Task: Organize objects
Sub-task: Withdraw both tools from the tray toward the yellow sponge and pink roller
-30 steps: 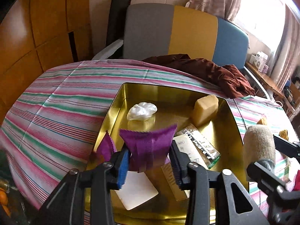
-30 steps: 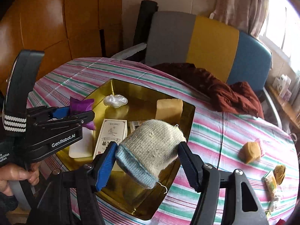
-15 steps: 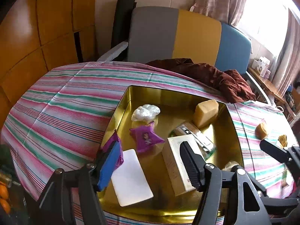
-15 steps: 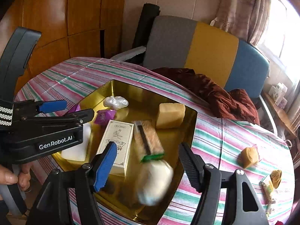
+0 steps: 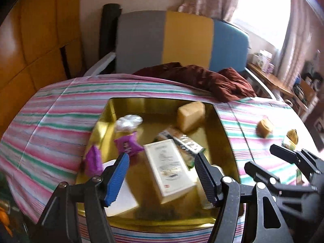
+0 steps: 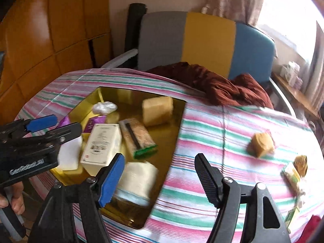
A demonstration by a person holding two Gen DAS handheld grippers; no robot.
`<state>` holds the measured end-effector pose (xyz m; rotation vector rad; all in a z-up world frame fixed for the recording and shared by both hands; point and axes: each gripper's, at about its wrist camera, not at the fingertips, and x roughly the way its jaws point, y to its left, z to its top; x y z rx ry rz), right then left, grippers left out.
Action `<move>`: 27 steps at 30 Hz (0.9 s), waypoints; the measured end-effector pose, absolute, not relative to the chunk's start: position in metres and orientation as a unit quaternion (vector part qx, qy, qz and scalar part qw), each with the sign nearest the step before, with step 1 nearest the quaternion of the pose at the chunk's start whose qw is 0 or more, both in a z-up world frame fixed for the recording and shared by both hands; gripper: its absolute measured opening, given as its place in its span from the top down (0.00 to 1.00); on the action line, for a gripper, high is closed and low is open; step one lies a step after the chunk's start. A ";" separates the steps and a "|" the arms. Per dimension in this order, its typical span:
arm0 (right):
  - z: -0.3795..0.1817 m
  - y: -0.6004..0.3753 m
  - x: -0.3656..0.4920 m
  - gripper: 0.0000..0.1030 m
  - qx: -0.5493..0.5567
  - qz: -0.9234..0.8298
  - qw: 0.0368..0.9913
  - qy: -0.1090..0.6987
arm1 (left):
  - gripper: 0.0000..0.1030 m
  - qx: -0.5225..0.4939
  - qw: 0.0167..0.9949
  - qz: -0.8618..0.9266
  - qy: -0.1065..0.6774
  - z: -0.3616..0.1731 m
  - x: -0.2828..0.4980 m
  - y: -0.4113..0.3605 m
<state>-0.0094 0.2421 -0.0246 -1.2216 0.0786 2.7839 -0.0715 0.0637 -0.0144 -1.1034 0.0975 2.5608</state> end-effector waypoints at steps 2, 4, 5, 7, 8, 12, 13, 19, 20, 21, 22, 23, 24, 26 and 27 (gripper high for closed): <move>-0.028 0.262 -0.005 0.29 -0.405 0.911 0.064 0.044 | 0.34 -0.385 0.189 0.902 0.046 -0.011 -0.068 0.077; -0.032 0.286 0.000 0.29 -0.412 0.905 0.078 0.072 | 0.34 -0.380 0.209 0.899 0.061 -0.008 -0.064 0.093; -0.033 0.296 0.003 0.29 -0.414 0.902 0.085 0.084 | 0.34 -0.379 0.216 0.898 0.067 -0.008 -0.062 0.099; -0.036 0.324 0.009 0.29 -0.420 0.895 0.103 0.111 | 0.34 -0.375 0.234 0.893 0.084 -0.006 -0.059 0.117; -0.037 0.333 0.012 0.29 -0.421 0.892 0.109 0.122 | 0.34 -0.372 0.243 0.891 0.094 -0.005 -0.057 0.126; -0.036 0.387 0.022 0.29 -0.426 0.878 0.137 0.170 | 0.32 -0.366 0.276 0.879 0.129 -0.003 -0.054 0.166; -0.035 0.403 0.024 0.29 -0.427 0.873 0.144 0.185 | 0.32 -0.367 0.282 0.876 0.134 -0.004 -0.054 0.175; -0.038 0.484 0.025 0.28 -0.425 0.847 0.193 0.254 | 0.32 -0.377 0.316 0.856 0.156 -0.010 -0.057 0.229; -0.040 0.494 0.023 0.28 -0.425 0.843 0.198 0.263 | 0.32 -0.378 0.319 0.854 0.161 -0.011 -0.058 0.238; -0.043 0.508 0.019 0.28 -0.425 0.839 0.199 0.275 | 0.32 -0.379 0.322 0.851 0.167 -0.013 -0.059 0.248; -0.045 0.516 0.016 0.28 -0.427 0.835 0.200 0.284 | 0.32 -0.380 0.326 0.848 0.172 -0.015 -0.059 0.256; -0.048 0.524 0.013 0.28 -0.428 0.831 0.201 0.292 | 0.32 -0.382 0.333 0.844 0.177 -0.017 -0.060 0.266; -0.054 0.537 0.008 0.28 -0.429 0.828 0.199 0.302 | 0.32 -0.383 0.335 0.842 0.180 -0.018 -0.061 0.273; -0.062 0.551 0.002 0.28 -0.428 0.821 0.207 0.316 | 0.32 -0.386 0.341 0.837 0.187 -0.022 -0.063 0.288; -0.069 0.561 -0.004 0.28 -0.429 0.815 0.209 0.330 | 0.32 -0.387 0.345 0.834 0.189 -0.024 -0.065 0.296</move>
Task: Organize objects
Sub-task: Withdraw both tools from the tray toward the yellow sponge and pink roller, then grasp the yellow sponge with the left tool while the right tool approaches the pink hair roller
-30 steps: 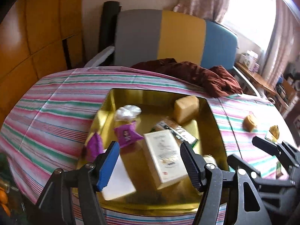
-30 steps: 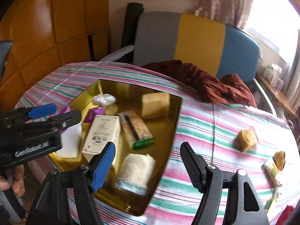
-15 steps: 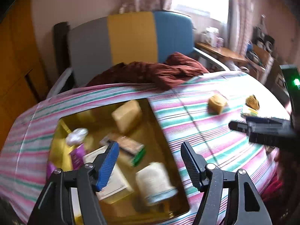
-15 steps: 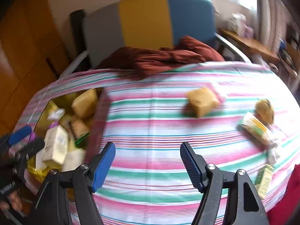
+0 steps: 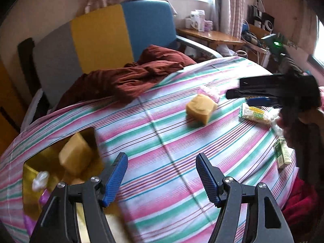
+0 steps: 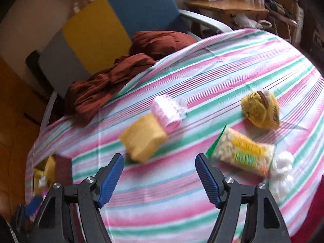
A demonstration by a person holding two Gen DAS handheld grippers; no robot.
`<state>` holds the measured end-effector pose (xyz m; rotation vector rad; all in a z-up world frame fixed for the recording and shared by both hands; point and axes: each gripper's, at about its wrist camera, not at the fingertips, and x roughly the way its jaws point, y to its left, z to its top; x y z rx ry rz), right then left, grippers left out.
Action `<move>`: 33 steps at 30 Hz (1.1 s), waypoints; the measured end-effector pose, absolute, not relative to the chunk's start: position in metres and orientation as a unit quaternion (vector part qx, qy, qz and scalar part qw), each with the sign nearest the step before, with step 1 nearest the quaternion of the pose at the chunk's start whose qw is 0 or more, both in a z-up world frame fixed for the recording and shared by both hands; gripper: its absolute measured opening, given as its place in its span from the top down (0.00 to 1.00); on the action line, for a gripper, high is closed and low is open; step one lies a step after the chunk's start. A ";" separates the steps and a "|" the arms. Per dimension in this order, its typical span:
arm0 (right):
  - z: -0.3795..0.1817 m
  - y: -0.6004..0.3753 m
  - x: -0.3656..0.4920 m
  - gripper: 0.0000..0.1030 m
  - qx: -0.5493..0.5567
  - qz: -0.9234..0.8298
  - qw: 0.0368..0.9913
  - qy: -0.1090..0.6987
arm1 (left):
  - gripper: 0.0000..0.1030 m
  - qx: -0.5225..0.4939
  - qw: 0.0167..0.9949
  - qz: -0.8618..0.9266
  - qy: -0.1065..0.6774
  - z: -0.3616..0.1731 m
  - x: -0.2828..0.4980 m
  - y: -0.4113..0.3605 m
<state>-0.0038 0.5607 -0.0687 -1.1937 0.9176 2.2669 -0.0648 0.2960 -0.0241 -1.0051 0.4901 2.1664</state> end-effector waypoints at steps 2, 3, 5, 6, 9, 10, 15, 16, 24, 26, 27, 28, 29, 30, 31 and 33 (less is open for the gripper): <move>-0.076 0.572 -0.010 0.28 -0.422 0.812 0.204 0.348 | 0.32 -0.388 0.347 0.832 0.194 -0.028 -0.068 0.306; -0.082 0.579 -0.014 0.28 -0.420 0.809 0.206 0.357 | 0.32 -0.390 0.346 0.830 0.199 -0.031 -0.071 0.312; -0.089 0.588 -0.020 0.27 -0.418 0.805 0.202 0.370 | 0.32 -0.393 0.346 0.827 0.206 -0.036 -0.077 0.321; -0.093 0.592 -0.023 0.27 -0.416 0.803 0.200 0.378 | 0.32 -0.394 0.346 0.825 0.212 -0.039 -0.080 0.327; -0.102 0.601 -0.033 0.23 -0.411 0.800 0.193 0.392 | 0.32 -0.398 0.350 0.819 0.220 -0.047 -0.089 0.338; -0.104 0.602 -0.036 0.23 -0.411 0.798 0.192 0.396 | 0.32 -0.400 0.351 0.817 0.221 -0.049 -0.092 0.342; -0.111 0.606 -0.058 0.23 -0.420 0.804 0.180 0.380 | 0.32 -0.401 0.360 0.809 0.233 -0.058 -0.104 0.361; -0.112 0.606 -0.061 0.23 -0.422 0.804 0.180 0.378 | 0.32 -0.399 0.363 0.808 0.238 -0.060 -0.107 0.366; -0.112 0.610 -0.062 0.23 -0.445 0.802 0.167 0.361 | 0.29 -0.395 0.400 0.787 0.255 -0.073 -0.130 0.403; -0.108 0.612 -0.059 0.23 -0.446 0.800 0.166 0.366 | 0.27 -0.392 0.411 0.781 0.260 -0.074 -0.132 0.412; -0.108 0.615 -0.057 0.23 -0.447 0.797 0.165 0.372 | 0.26 -0.390 0.421 0.776 0.262 -0.075 -0.132 0.417; -0.107 0.617 -0.055 0.23 -0.445 0.796 0.163 0.377 | 0.24 -0.387 0.429 0.772 0.264 -0.075 -0.132 0.422; -0.106 0.620 -0.053 0.23 -0.443 0.795 0.161 0.382 | 0.22 -0.383 0.437 0.769 0.267 -0.075 -0.132 0.426; -0.107 0.623 -0.051 0.23 -0.441 0.794 0.158 0.388 | 0.21 -0.380 0.445 0.765 0.270 -0.075 -0.131 0.431; -0.106 0.624 -0.050 0.23 -0.439 0.794 0.157 0.390 | 0.20 -0.378 0.452 0.760 0.274 -0.076 -0.131 0.436; -0.107 0.626 -0.050 0.23 -0.437 0.793 0.154 0.395 | 0.17 -0.375 0.464 0.750 0.284 -0.080 -0.132 0.446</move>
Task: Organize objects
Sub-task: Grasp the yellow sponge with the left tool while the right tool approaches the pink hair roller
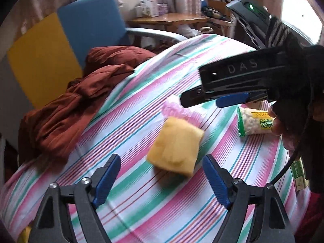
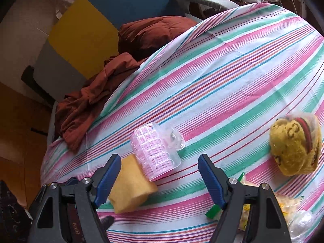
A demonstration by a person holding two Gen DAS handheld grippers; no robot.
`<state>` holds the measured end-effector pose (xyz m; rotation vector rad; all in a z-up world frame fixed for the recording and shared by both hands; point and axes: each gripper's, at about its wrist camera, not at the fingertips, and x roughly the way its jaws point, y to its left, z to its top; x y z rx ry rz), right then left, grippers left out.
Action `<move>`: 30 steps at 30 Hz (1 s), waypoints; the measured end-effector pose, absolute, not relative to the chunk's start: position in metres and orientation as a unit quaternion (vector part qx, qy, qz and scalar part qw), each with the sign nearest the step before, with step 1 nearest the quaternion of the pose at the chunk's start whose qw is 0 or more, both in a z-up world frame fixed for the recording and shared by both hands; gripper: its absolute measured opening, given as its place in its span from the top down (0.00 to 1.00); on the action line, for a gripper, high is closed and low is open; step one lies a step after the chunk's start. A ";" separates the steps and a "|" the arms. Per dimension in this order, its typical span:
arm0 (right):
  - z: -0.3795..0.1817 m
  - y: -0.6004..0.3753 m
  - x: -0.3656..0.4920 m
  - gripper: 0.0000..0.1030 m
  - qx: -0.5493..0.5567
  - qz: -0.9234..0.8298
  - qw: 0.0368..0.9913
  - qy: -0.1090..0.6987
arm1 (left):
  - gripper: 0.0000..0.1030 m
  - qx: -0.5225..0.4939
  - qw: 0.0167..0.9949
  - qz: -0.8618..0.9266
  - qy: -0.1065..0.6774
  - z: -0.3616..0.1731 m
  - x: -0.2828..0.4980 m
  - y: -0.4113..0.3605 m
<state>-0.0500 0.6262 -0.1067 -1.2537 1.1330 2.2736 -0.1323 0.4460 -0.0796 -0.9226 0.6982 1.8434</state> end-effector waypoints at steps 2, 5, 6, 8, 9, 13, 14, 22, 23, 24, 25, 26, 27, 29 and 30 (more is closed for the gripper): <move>-0.108 0.626 -0.051 0.23 -0.438 0.792 0.151 0.397 | 0.17 -0.376 0.468 0.745 0.291 -0.083 -0.133 0.453; -0.110 0.623 -0.054 0.23 -0.442 0.792 0.148 0.395 | 0.17 -0.378 0.467 0.742 0.297 -0.090 -0.135 0.463; -0.111 0.622 -0.055 0.23 -0.442 0.791 0.143 0.397 | 0.17 -0.375 0.461 0.745 0.303 -0.093 -0.136 0.466; -0.114 0.618 -0.058 0.23 -0.445 0.791 0.135 0.397 | 0.19 -0.379 0.456 0.746 0.303 -0.098 -0.139 0.471; -0.114 0.614 -0.061 0.23 -0.449 0.794 0.134 0.387 | 0.26 -0.386 0.454 0.744 0.301 -0.102 -0.141 0.474; -0.117 0.603 -0.069 0.23 -0.456 0.802 0.133 0.363 | 0.44 -0.399 0.458 0.740 0.287 -0.107 -0.137 0.476; -0.118 0.604 -0.069 0.23 -0.457 0.802 0.132 0.362 | 0.46 -0.400 0.459 0.741 0.284 -0.106 -0.136 0.474; -0.118 0.591 -0.073 0.40 -0.473 0.813 0.112 0.320 | 0.48 -0.423 0.440 0.753 0.244 -0.104 -0.129 0.450; -0.117 0.589 -0.073 0.43 -0.476 0.815 0.110 0.311 | 0.49 -0.427 0.436 0.755 0.240 -0.104 -0.128 0.447; -0.118 0.591 -0.071 0.47 -0.477 0.815 0.108 0.310 | 0.50 -0.431 0.432 0.757 0.235 -0.103 -0.127 0.444; -0.118 0.592 -0.070 0.48 -0.476 0.814 0.103 0.317 | 0.50 -0.436 0.429 0.758 0.228 -0.103 -0.125 0.441; -0.120 0.594 -0.071 0.48 -0.475 0.812 0.098 0.326 | 0.51 -0.440 0.427 0.758 0.222 -0.102 -0.124 0.438; -0.121 0.595 -0.070 0.49 -0.471 0.812 0.105 0.327 | 0.51 -0.447 0.422 0.757 0.221 -0.103 -0.123 0.434; -0.118 0.598 -0.068 0.49 -0.468 0.817 0.124 0.312 | 0.51 -0.446 0.419 0.759 0.222 -0.104 -0.118 0.427; -0.118 0.600 -0.067 0.49 -0.467 0.817 0.126 0.314 | 0.51 -0.446 0.417 0.761 0.221 -0.104 -0.117 0.424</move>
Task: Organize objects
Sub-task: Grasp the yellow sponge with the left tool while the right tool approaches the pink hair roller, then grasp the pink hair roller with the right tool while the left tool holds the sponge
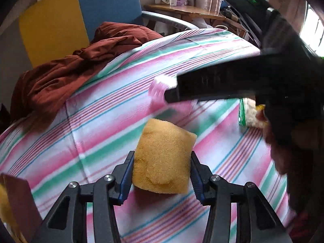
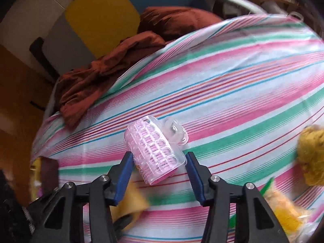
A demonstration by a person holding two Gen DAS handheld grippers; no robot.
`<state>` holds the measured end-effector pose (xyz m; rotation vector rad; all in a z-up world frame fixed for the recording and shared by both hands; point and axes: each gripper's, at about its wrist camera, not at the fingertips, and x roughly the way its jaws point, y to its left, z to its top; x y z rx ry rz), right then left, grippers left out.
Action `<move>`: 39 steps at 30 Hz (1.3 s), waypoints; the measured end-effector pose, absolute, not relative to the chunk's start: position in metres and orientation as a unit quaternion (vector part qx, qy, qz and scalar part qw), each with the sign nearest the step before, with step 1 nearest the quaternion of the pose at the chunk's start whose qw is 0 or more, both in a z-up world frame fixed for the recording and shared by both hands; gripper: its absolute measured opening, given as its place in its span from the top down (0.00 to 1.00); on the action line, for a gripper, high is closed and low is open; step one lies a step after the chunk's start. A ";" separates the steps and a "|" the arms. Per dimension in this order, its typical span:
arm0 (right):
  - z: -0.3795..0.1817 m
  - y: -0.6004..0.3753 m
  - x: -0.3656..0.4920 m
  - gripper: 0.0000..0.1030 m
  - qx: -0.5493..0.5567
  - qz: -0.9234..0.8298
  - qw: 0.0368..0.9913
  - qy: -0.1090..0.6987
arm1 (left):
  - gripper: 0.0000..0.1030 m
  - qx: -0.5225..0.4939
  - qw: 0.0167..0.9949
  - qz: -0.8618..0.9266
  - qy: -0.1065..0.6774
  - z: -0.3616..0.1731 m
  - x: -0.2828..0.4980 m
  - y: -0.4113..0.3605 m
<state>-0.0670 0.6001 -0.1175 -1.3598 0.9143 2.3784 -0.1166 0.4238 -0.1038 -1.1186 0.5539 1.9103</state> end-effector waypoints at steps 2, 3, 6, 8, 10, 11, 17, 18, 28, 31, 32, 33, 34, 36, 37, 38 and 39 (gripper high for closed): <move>-0.118 0.602 -0.066 0.49 -0.466 0.816 0.128 0.319 | 0.51 -0.456 0.409 0.763 0.208 -0.103 -0.116 0.417; -0.118 0.599 -0.069 0.49 -0.467 0.816 0.129 0.314 | 0.51 -0.462 0.403 0.764 0.201 -0.103 -0.116 0.411; -0.116 0.590 -0.073 0.49 -0.476 0.823 0.120 0.286 | 0.50 -0.464 0.386 0.772 0.199 -0.101 -0.108 0.396; -0.115 0.583 -0.075 0.49 -0.481 0.825 0.107 0.276 | 0.50 -0.469 0.373 0.777 0.192 -0.100 -0.104 0.386; -0.114 0.575 -0.075 0.49 -0.485 0.829 0.100 0.260 | 0.50 -0.468 0.362 0.784 0.187 -0.100 -0.100 0.378; -0.115 0.571 -0.080 0.49 -0.486 0.830 0.100 0.255 | 0.50 -0.467 0.358 0.787 0.186 -0.100 -0.099 0.374; -0.115 0.559 -0.078 0.49 -0.485 0.837 0.100 0.234 | 0.50 -0.448 0.334 0.807 0.190 -0.091 -0.080 0.352; -0.115 0.558 -0.077 0.49 -0.485 0.837 0.101 0.232 | 0.50 -0.444 0.331 0.811 0.186 -0.089 -0.078 0.348; -0.112 0.539 -0.074 0.49 -0.487 0.842 0.102 0.209 | 0.49 -0.412 0.323 0.834 0.172 -0.065 -0.053 0.312; -0.111 0.531 -0.074 0.49 -0.490 0.842 0.100 0.201 | 0.49 -0.410 0.318 0.839 0.163 -0.058 -0.049 0.303; -0.112 0.529 -0.074 0.49 -0.492 0.842 0.098 0.198 | 0.49 -0.408 0.316 0.841 0.161 -0.056 -0.048 0.299; -0.116 0.525 -0.075 0.52 -0.501 0.837 0.092 0.199 | 0.49 -0.407 0.314 0.843 0.158 -0.053 -0.047 0.296; -0.119 0.519 -0.076 0.52 -0.508 0.835 0.093 0.189 | 0.49 -0.407 0.313 0.844 0.155 -0.050 -0.046 0.292; -0.119 0.502 -0.078 0.52 -0.517 0.838 0.104 0.140 | 0.49 -0.404 0.309 0.848 0.148 -0.046 -0.045 0.285; -0.119 0.498 -0.078 0.52 -0.518 0.838 0.103 0.135 | 0.49 -0.403 0.307 0.850 0.145 -0.044 -0.045 0.280; -0.119 0.494 -0.078 0.54 -0.519 0.838 0.101 0.132 | 0.49 -0.402 0.306 0.851 0.143 -0.042 -0.045 0.278; -0.119 0.489 -0.077 0.57 -0.520 0.839 0.105 0.123 | 0.49 -0.401 0.305 0.852 0.141 -0.040 -0.044 0.274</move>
